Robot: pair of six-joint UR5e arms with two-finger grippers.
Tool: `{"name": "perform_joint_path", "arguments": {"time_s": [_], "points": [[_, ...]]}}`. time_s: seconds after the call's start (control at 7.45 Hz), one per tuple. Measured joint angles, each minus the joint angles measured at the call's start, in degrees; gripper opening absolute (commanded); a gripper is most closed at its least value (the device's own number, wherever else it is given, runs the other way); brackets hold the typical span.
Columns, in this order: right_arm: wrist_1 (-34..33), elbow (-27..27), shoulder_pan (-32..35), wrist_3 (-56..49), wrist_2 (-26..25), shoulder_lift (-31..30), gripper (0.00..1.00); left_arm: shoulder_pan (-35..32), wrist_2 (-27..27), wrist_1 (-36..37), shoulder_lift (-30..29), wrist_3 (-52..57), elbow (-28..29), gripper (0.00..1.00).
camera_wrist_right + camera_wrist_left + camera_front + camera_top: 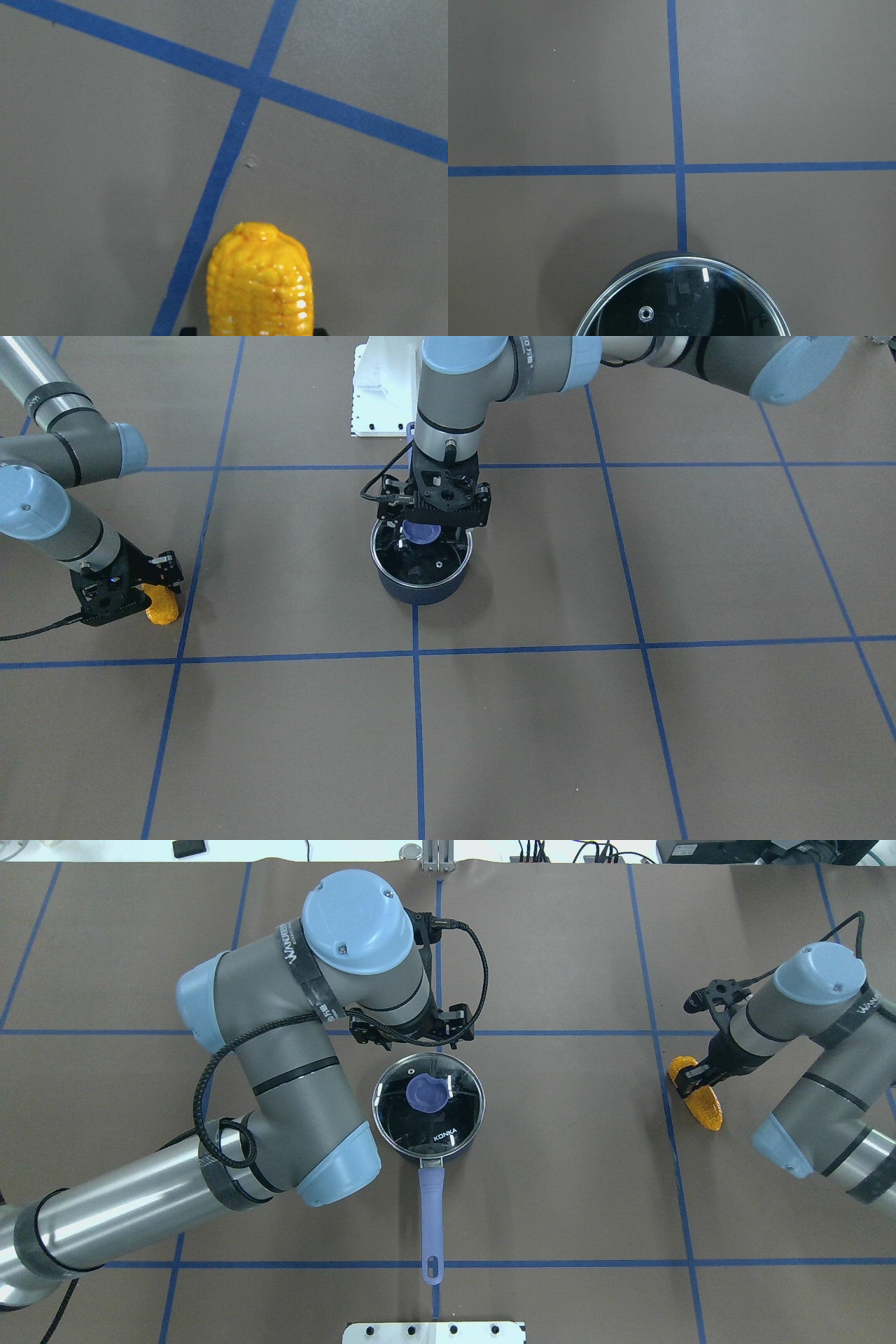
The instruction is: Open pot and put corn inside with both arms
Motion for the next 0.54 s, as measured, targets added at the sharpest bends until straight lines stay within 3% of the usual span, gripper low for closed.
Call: {"name": "perform_joint_path", "arguments": {"time_s": [0.27,0.54], "points": [[-0.1,0.4,0.6,-0.2,0.6,0.2,0.31,0.6,0.2,-0.4,0.0,0.0,0.9,0.96],[-0.6,0.7,3.2,-0.4,2.1,0.6,0.3,2.0,2.1,-0.8,0.0,0.0,1.9,0.96]]}}
